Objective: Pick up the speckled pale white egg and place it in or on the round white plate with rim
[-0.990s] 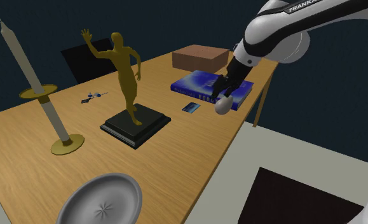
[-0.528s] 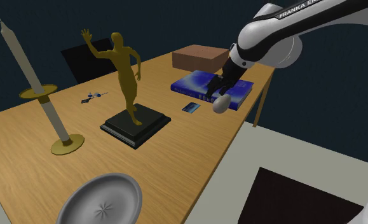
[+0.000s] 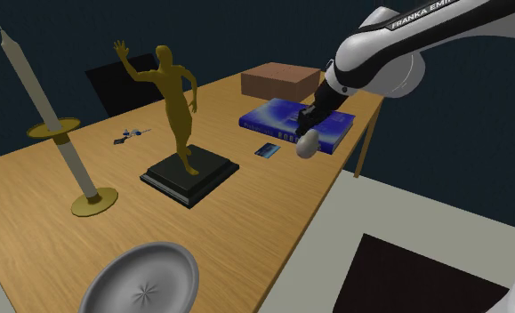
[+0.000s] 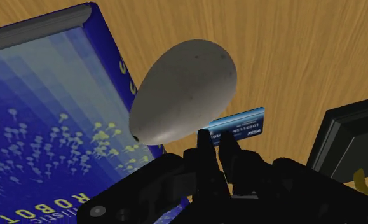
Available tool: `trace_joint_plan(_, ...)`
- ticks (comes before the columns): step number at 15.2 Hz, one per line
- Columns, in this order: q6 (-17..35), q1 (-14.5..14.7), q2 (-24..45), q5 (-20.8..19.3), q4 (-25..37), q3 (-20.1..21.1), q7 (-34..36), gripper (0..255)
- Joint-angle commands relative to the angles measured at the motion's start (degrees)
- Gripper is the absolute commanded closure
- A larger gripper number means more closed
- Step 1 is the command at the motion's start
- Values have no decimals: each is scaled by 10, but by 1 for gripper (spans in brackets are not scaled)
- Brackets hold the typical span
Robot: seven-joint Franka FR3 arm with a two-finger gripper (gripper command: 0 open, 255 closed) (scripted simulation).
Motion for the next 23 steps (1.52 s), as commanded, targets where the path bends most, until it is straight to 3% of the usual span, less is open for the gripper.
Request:
trace_joint_plan(1,-66,1,6,2,-4,-1,-1,255)
trace_joint_plan(5,-67,8,19,6,11,5,9,255)
trace_joint_plan(6,-29,7,10,4,13,7,9,255)
trace_joint_plan(7,-29,7,10,4,13,7,9,0)
trace_joint_plan(9,67,22,-55,41,-66,-29,-116,0)
trace_joint_plan(10,111,42,-88,67,-100,-63,-190,0)
trace_joint_plan(14,134,81,-65,96,-96,-92,-215,0)
trace_joint_plan(18,159,144,-25,158,-81,-137,-262,0)
trace_joint_plan(23,159,144,-25,158,-81,-137,-262,0)
